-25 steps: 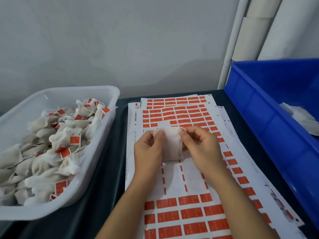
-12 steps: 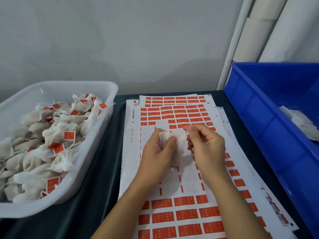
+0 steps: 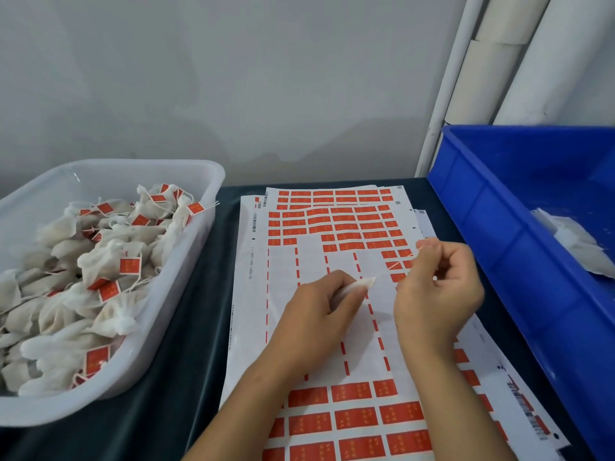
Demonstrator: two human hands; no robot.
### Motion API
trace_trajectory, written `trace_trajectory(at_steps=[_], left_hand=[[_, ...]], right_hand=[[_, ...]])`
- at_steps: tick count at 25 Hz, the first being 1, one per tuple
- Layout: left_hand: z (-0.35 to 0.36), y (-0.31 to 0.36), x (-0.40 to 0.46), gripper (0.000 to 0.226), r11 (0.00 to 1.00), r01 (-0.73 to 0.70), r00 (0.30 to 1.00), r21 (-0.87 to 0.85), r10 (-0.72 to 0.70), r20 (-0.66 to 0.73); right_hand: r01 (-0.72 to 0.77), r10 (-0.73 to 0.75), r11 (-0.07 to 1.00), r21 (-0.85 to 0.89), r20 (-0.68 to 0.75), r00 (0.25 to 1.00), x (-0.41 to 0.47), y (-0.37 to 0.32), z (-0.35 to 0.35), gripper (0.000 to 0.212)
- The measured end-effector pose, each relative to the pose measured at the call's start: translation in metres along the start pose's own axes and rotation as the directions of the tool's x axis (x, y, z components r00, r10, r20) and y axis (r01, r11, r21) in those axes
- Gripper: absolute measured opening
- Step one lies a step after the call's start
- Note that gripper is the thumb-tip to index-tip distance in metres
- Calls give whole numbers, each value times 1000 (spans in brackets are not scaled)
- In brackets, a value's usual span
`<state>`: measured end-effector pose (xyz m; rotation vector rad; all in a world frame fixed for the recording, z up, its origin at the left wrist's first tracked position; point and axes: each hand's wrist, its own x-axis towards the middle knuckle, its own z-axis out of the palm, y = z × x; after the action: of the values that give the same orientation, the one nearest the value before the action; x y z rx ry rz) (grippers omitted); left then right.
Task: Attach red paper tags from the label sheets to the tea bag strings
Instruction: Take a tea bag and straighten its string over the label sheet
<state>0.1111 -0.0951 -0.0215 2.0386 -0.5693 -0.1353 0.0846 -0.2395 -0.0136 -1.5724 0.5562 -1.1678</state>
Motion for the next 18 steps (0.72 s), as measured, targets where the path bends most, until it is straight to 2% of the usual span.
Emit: trace_trajectory(at_steps=[2,4,6,8,9,11,14,16,18], left_hand=[[-2,-1,0,24,1000,10,1000,-9,-10,-8],[-5,-4,0,26,996,28,999,-83,-31,-35],[-9,-4,0,28,989,49,996,-140,-58,-66],[-11,-3,1,34,980,52,994,-192,-69,-84],[-11,-2,2,36,975,47,994,-215,-68,-89],[-10,-3,3,36,971,21,995,-239,-44,-93],[-8,-8,5,32,972,-20,996,-236,-1,-87],[-8,-8,6,29,971,-20,997,-239,3,-73],[-9,-5,4,29,965,-8,999,-261,-5,-50]], right_hand=[[-120,119,993,3,82,989,4,3,-1,16],[-170,185,981,-91,189,965,6,6,0,15],[-138,172,975,-176,200,964,6,8,0,11],[-17,65,962,-272,169,983,3,7,0,21],[64,-9,960,-272,201,980,2,8,0,27],[168,-94,971,-171,371,924,-3,6,0,34],[90,-12,991,-94,623,783,-11,3,6,29],[23,49,994,-103,645,763,-11,6,7,15],[5,63,994,-111,601,797,-9,7,6,12]])
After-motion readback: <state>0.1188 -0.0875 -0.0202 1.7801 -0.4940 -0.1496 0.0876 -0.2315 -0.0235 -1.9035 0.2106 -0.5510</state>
